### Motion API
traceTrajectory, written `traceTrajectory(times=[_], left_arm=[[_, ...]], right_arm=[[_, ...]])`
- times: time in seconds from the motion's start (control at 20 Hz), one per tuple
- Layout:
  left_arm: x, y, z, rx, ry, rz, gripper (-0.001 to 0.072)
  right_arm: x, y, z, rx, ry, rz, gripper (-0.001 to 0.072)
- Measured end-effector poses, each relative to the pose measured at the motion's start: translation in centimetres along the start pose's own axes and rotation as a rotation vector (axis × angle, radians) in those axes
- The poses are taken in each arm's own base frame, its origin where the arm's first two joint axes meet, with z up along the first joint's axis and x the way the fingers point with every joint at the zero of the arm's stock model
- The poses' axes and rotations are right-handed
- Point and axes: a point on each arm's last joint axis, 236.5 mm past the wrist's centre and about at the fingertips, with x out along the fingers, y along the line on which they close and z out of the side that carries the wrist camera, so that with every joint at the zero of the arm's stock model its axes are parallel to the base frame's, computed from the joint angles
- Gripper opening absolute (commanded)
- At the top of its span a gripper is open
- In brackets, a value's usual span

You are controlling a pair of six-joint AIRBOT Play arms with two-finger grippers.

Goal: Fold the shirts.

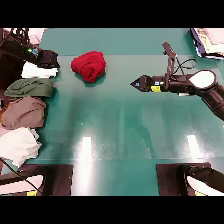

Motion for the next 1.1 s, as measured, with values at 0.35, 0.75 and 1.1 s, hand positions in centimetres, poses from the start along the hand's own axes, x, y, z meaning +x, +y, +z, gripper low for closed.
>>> traceTrajectory(times=[0.35,0.75,1.1], left_arm=[[0.0,0.0,0.0,0.000,0.000,0.000,0.0023],[0.0,0.0,0.0,0.000,0.000,0.000,0.0023],[1.4,1.0,3.0,-0.006,-0.107,0.018,0.0543]], right_arm=[[0.0,0.0,0.0,0.000,0.000,0.000,0.0016],[0.0,0.0,0.0,0.000,0.000,0.000,0.0016],[0.0,0.1,0.1,0.005,-0.005,0.005,0.0016]])
